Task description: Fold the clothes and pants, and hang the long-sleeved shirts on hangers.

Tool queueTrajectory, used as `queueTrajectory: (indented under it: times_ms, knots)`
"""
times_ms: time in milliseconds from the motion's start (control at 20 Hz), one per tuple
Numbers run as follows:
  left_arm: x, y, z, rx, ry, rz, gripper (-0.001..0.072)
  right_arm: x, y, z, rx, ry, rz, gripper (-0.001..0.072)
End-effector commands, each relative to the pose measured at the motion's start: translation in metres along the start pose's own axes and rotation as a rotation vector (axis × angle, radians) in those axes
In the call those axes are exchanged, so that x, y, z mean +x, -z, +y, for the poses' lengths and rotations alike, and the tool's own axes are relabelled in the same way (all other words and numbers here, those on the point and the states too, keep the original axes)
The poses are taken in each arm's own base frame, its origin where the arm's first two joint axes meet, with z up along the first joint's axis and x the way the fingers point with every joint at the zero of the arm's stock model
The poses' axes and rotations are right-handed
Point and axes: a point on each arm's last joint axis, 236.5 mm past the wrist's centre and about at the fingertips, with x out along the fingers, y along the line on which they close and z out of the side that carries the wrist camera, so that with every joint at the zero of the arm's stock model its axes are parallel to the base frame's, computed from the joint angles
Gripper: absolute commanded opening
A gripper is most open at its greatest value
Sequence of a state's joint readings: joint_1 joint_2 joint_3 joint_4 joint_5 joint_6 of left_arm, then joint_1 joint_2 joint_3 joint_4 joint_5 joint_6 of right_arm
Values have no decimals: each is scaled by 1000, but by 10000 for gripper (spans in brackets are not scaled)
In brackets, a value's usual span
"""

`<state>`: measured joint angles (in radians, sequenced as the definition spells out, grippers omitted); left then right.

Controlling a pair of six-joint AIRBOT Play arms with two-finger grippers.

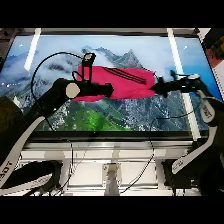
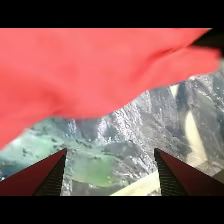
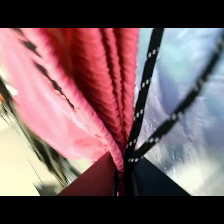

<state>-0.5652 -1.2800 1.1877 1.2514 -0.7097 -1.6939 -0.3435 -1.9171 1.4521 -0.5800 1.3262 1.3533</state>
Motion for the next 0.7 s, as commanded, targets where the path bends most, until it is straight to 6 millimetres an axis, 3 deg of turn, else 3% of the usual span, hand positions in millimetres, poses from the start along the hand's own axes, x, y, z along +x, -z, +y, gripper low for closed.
queueTrajectory:
  times_ms: [0, 150, 250, 350, 450, 650]
  knots:
    - [-1, -11, 5, -6, -6, -39, 618, -103, -26, -15, 85, -17, -189, 14]
    - [-3, -30, 5, -8, 1, -121, 618, -229, -22, -60, 191, 75, -422, 14]
    - [-5, -47, 3, -8, 10, -192, 618, -305, 1, -92, 271, 140, -570, 14]
    - [-10, -65, 1, -7, 19, -272, 618, -367, 35, -122, 348, 208, -686, 14]
    - [-14, -80, -1, -6, 27, -336, 618, -411, 75, -152, 434, 295, -764, 14]
    - [-23, -101, -4, -6, 38, -431, 618, -463, 146, -194, 573, 491, -845, 14]
